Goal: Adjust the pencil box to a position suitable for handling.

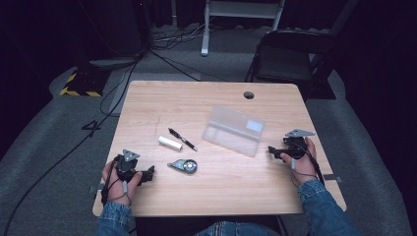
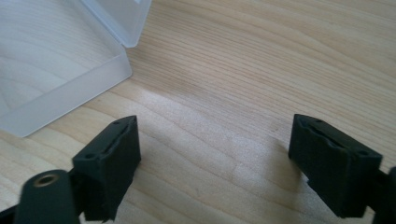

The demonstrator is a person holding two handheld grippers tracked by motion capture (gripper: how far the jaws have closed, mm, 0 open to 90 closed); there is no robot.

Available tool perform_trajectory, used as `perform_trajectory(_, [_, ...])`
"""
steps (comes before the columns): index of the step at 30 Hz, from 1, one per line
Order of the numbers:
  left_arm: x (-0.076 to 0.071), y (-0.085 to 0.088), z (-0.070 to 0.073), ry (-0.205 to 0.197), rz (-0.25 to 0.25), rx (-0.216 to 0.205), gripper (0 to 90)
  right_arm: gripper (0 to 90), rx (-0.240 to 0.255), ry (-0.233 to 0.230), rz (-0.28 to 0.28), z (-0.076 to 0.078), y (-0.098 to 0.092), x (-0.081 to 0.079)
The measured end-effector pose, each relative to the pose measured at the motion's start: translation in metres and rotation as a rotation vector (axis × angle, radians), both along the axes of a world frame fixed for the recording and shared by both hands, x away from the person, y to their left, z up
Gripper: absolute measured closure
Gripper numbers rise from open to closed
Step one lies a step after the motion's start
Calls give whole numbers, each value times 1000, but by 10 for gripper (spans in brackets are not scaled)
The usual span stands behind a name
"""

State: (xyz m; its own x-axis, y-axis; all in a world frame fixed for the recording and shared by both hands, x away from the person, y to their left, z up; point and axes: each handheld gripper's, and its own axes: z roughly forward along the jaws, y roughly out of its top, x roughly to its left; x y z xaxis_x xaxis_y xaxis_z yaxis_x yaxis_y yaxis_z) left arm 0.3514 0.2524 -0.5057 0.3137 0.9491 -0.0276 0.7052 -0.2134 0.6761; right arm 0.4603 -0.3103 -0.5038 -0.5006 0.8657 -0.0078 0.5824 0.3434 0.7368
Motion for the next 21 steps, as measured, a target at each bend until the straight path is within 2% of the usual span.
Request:
perform_trajectory(6, [0,-1,0,0,2,3,46,149,-4,4,-48,0,4,0])
perform_trajectory(10, [0,-1,0,0,0,5,45,248,3,-4,-54,1,4,-4])
perform_trajectory(12, [0,-1,0,1,0,4,45,305,-2,-2,-37,5,3,-6])
perform_trajectory(14, [0,-1,0,1,0,5,45,302,12,-10,-39,7,4,-7])
perform_trajectory(15, [0,-1,0,2,1,4,45,316,40,-7,-32,11,5,-9])
perform_trajectory(17, [0,-1,0,2,1,4,45,329,56,30,-5,15,9,-11])
perform_trajectory(18, [0,-1,0,3,1,3,44,333,60,32,5,17,11,-12])
perform_trajectory(21, [1,-1,0,6,-8,9,31,318,97,-11,9,23,20,-13])
